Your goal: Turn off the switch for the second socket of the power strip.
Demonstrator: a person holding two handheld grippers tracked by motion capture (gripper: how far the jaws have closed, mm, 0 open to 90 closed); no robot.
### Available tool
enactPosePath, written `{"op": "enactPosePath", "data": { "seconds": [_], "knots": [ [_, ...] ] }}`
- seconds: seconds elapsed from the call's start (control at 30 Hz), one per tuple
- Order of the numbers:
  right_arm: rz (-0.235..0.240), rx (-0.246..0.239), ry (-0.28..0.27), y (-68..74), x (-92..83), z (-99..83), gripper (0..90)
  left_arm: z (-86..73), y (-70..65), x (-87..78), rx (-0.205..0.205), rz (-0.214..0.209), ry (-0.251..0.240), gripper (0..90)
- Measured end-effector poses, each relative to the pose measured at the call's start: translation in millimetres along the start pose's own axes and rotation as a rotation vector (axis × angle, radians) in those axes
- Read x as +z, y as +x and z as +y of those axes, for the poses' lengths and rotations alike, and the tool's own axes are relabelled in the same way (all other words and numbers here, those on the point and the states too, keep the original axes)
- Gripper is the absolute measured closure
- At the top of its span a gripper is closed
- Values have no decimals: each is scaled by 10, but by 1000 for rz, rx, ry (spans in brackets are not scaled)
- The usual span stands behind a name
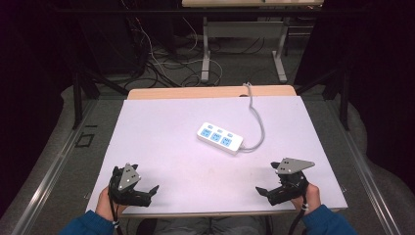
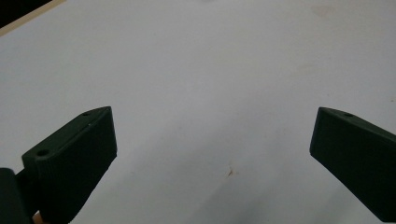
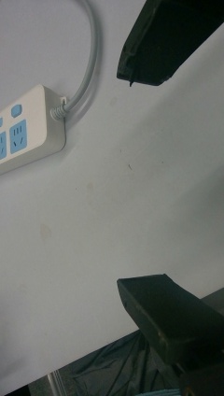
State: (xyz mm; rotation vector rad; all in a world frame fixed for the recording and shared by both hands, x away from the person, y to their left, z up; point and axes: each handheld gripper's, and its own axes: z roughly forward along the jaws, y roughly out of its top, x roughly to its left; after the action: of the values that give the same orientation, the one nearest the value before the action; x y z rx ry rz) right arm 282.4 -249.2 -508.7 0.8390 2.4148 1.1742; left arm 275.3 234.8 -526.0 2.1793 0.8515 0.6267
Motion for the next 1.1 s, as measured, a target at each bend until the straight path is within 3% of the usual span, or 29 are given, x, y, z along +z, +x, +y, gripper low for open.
{"op": "enactPosePath", "data": {
  "seconds": [0.47, 1.1],
  "knots": [
    [-11, -6, 5, -3, 24, 10, 19, -6, -3, 19, -9, -6, -12, 6],
    [-17, -7, 28, -39, 67, 133, 22, 4, -4, 36, 11, 9, -10, 6]
  ]
}}
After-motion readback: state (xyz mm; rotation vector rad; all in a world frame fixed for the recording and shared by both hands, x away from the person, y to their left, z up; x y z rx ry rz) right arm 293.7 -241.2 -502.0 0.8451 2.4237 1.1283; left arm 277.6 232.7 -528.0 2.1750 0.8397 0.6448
